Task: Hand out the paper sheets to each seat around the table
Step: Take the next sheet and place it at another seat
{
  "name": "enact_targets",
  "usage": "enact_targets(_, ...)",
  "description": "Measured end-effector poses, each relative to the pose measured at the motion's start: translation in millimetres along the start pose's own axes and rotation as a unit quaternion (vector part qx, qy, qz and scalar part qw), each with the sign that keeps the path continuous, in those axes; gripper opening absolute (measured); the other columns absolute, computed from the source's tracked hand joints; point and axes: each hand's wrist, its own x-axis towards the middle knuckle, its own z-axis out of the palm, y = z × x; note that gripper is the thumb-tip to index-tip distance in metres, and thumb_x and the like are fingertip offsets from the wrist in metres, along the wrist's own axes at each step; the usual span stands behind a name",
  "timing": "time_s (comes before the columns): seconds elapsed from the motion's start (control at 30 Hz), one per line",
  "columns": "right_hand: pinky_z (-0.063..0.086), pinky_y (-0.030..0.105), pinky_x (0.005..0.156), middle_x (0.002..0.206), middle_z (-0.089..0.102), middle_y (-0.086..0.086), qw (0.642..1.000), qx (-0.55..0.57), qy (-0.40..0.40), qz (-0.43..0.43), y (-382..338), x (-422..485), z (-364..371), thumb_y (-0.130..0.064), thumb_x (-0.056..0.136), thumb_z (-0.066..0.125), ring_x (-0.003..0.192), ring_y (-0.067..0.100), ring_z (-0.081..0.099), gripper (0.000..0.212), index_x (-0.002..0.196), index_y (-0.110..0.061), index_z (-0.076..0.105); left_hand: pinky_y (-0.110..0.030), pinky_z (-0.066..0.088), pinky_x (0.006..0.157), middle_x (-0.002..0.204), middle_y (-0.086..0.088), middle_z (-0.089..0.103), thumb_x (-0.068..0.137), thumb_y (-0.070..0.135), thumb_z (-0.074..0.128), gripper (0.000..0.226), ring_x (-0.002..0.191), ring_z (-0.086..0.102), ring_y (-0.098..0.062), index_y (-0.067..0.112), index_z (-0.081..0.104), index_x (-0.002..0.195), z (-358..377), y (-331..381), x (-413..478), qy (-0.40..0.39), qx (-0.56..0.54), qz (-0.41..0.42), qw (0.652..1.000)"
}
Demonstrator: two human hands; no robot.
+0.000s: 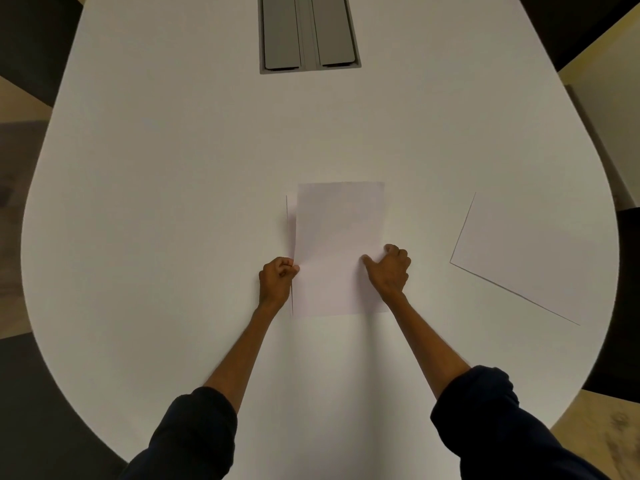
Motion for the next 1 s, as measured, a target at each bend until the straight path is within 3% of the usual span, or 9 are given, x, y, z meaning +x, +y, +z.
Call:
enact_targets(0.1, 0.039, 0.049, 0.102, 0.139, 0.045, 0.013, 1.0, 0.023, -0.011, 0.001, -4, 2, -1, -0.039, 0.088, 0.066, 0.134, 0.031, 0.036, 0.065, 0.139, -0.005, 0.044, -0.043, 0.054, 0.086, 0.099, -0.029, 0.068, 0.088, 0.007, 0.069, 0.017, 0.082, 0.058, -0.022, -0.01, 0.065, 0.089, -3, -1, 1, -0.012, -0.013, 0.004, 1.0)
enact_targets(0.17, 0.04, 0.049, 0.102, 0.135, 0.048, 0.012, 0.999, 0.038, -0.009, 0.0, -4, 2, -1, -0.039, 0.09, 0.064, 0.131, 0.03, 0.039, 0.061, 0.137, -0.004, 0.047, -0.045, 0.054, 0.088, 0.101, -0.029, 0.068, 0.087, 0.007, 0.07, 0.019, 0.084, 0.063, -0.031, -0.01, 0.066, 0.094, -4, 1, 1, -0.008, -0.023, -0.008, 1.0)
enact_targets(0.27, 0.045, 0.044, 0.094, 0.106, 0.053, 0.008, 0.998, 0.066, 0.006, 0.002, -4, 3, -3, -0.034, 0.092, 0.06, 0.104, 0.023, 0.05, 0.042, 0.12, -0.002, 0.056, -0.041, 0.053, 0.088, 0.104, -0.028, 0.069, 0.085, 0.007, 0.072, 0.021, 0.098, 0.065, -0.044, -0.01, 0.068, 0.097, -8, 4, 2, -0.005, -0.037, -0.031, 0.999)
enact_targets(0.37, 0.043, 0.035, 0.078, 0.088, 0.052, 0.004, 0.994, 0.104, 0.017, 0.002, -8, 0, -9, -0.027, 0.093, 0.058, 0.082, 0.023, 0.05, 0.019, 0.092, -0.009, 0.053, -0.044, 0.054, 0.091, 0.106, -0.026, 0.069, 0.084, 0.007, 0.073, 0.023, 0.101, 0.066, -0.043, -0.009, 0.069, 0.099, -13, 11, 1, -0.005, -0.039, -0.038, 0.999)
enact_targets(0.47, 0.038, 0.029, 0.069, 0.08, 0.052, 0.004, 0.988, 0.15, 0.025, -0.008, -13, -7, -17, -0.023, 0.091, 0.062, 0.073, 0.021, 0.048, 0.018, 0.082, -0.01, 0.054, -0.043, 0.054, 0.094, 0.108, -0.024, 0.07, 0.083, 0.009, 0.075, 0.027, 0.103, 0.067, -0.038, -0.008, 0.069, 0.104, -19, 21, -4, 0.009, -0.035, -0.035, 0.999)
enact_targets(0.63, 0.037, 0.024, 0.058, 0.07, 0.048, -0.001, 0.975, 0.217, 0.026, -0.045, -25, -22, -41, -0.02, 0.09, 0.066, 0.068, 0.019, 0.046, 0.018, 0.079, -0.009, 0.057, -0.041, 0.053, 0.098, 0.111, -0.02, 0.07, 0.085, 0.01, 0.074, 0.031, 0.107, 0.066, -0.034, -0.006, 0.069, 0.11, -32, 47, -20, 0.015, -0.047, -0.022, 0.999)
enact_targets(0.77, 0.04, 0.025, 0.065, 0.077, 0.052, 0.003, 0.961, 0.265, 0.027, -0.072, -36, -42, -67, -0.019, 0.092, 0.066, 0.072, 0.019, 0.048, 0.018, 0.09, -0.001, 0.065, -0.041, 0.053, 0.097, 0.109, -0.017, 0.072, 0.087, 0.013, 0.071, 0.029, 0.105, 0.067, -0.033, -0.002, 0.07, 0.112, -46, 71, -40, 0.03, -0.06, -0.002, 0.998)
enact_targets(0.9, 0.044, 0.022, 0.067, 0.081, 0.058, 0.003, 0.938, 0.323, 0.029, -0.122, -44, -71, -99, -0.019, 0.094, 0.065, 0.076, 0.019, 0.052, 0.017, 0.096, -0.003, 0.066, -0.036, 0.056, 0.085, 0.09, -0.005, 0.071, 0.088, 0.018, 0.069, 0.015, 0.095, 0.068, -0.03, 0.007, 0.072, 0.098, -60, 100, -66, 0.037, -0.073, 0.045, 0.996)
enact_targets(1.0, 0.047, 0.03, 0.075, 0.091, 0.066, 0.016, 0.923, 0.35, 0.031, -0.159, -44, -95, -125, -0.019, 0.095, 0.063, 0.081, 0.022, 0.057, 0.022, 0.101, 0.002, 0.067, -0.04, 0.057, 0.086, 0.098, -0.009, 0.072, 0.088, 0.021, 0.069, 0.022, 0.096, 0.068, -0.028, 0.006, 0.069, 0.104, -68, 120, -89, 0.027, -0.096, 0.082, 0.992)
